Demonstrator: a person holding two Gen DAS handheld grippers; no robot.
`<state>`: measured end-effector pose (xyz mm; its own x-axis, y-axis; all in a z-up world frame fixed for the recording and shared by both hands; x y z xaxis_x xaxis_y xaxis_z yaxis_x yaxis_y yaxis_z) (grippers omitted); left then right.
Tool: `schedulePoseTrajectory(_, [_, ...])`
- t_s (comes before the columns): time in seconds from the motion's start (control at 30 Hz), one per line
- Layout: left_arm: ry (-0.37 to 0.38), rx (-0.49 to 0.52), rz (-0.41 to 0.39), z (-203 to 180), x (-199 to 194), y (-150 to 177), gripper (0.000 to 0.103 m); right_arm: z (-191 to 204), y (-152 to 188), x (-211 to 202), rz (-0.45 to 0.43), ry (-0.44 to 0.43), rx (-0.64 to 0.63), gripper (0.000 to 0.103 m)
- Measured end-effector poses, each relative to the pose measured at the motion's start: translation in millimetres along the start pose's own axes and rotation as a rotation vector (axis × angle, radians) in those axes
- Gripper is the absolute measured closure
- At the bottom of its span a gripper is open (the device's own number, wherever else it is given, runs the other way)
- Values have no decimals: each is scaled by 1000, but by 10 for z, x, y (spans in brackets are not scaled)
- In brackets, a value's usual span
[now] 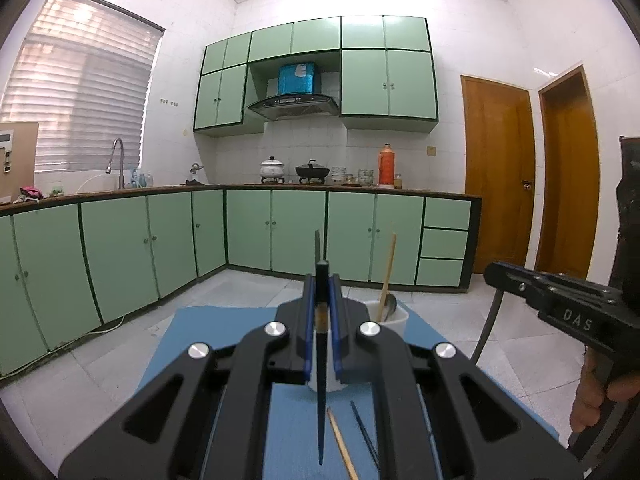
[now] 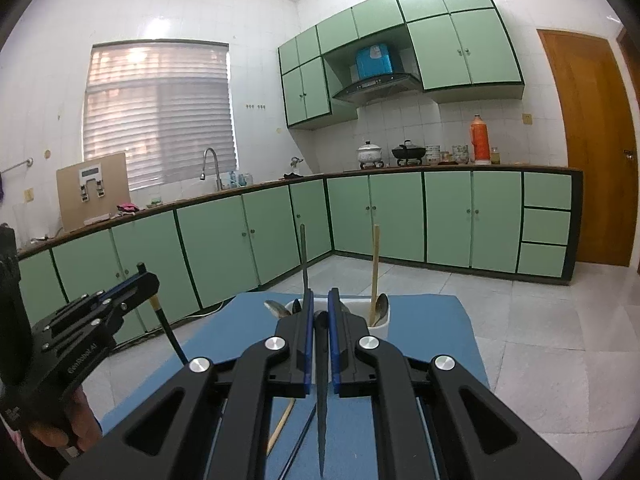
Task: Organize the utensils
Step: 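Lift both chopsticks, carry them over the white holder and lower them in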
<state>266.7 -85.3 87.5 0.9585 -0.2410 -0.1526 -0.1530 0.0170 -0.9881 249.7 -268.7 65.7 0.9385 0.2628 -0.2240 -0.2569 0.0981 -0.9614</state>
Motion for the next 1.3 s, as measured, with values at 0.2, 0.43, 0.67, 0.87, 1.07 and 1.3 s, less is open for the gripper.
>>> schedulePoseTrajectory(0.2, [33,-19,-30,-8,102,-304,97,-51,-301,60,-19,-24,4,96])
schedulePoseTrajectory(0.43, [52,-35,-102,-70,356,-822,97,-39,-848,143,-83,-11,-34,96])
schedulePoseTrajectory(0.67, [46,-15,-190,-255,681,-1292,97,-61,-1363,353,-145,20,-67,96])
schedulePoseTrajectory(0.87, [32,-8,-201,-376,1111,-1318,97,-203,-1486,781,-174,27,-55,96])
schedulePoseTrajectory(1.07, [11,9,-130,-391,1584,-1037,97,-348,-1254,1232,-124,39,-43,96])
schedulePoseTrajectory(1.3, [-6,0,-55,-245,1929,-686,97,-516,-942,1494,-63,48,-10,96])
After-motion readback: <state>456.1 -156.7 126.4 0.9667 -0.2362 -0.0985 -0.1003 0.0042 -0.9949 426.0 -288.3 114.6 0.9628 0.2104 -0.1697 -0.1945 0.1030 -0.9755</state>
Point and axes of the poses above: each gripper's, at about its wrist camera, not at the fingertips, and x roughly the way its jaws point, z to its left, y to its underside, the point moved 8 cm from there along x, roughly the way its jaws point, and after that the axes turned 2 degrees about -y, right-handed, at the moved point
